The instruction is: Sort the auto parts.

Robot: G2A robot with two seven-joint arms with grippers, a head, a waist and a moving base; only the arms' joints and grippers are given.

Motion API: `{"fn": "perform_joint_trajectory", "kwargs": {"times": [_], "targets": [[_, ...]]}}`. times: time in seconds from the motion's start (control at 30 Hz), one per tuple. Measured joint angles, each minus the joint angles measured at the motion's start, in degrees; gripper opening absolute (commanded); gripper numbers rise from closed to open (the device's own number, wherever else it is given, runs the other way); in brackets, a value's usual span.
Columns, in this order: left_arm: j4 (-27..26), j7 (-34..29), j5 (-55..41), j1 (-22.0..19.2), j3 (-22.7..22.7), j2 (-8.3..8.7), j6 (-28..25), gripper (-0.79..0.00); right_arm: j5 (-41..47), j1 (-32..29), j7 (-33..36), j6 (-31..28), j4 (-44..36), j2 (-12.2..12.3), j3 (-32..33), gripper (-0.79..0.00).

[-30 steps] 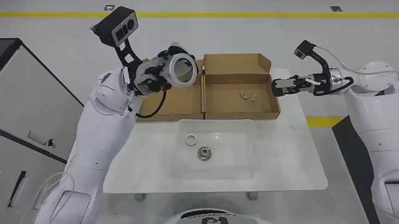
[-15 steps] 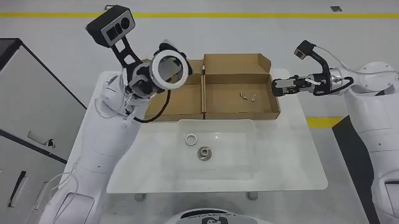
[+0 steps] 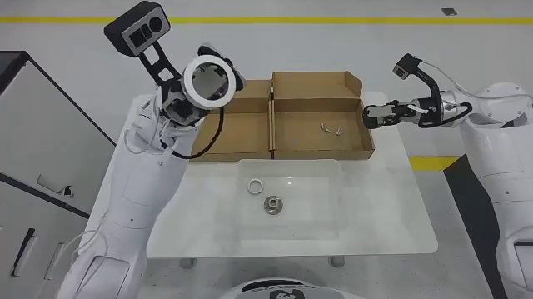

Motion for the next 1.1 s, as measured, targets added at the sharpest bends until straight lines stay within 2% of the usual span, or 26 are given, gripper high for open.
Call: {"fn": "perform_joint_trajectory", "kwargs": {"times": [0.13, 0.3, 0.5, 0.73, 1.1], "targets": [[0.77, 0.0, 9.74, 0.16, -1.36, 0.31, 0.0, -0.785, 0.0, 0.0, 0.0, 0.0, 0.0, 0.0, 0.0, 0.0], [0.59, 0.59, 12.63, 0.52, -1.59, 0.25, 0.0, -0.785, 0.0, 0.0, 0.0, 0.0, 0.0, 0.0, 0.0, 0.0], [-0.47, 1.99, 5.74, 0.8, -0.26, -0.14, 0.0, -0.785, 0.0, 0.0, 0.0, 0.0, 0.0, 0.0, 0.0, 0.0], [0.0, -0.04, -4.41, 0.71, 0.22, -0.65, 0.0, -0.785, 0.0, 0.0, 0.0, 0.0, 0.0, 0.0, 0.0, 0.0], [-0.02, 0.0, -5.33, 0.63, 0.37, -0.74, 0.0, -0.785, 0.0, 0.0, 0.0, 0.0, 0.0, 0.0, 0.0, 0.0]]}}
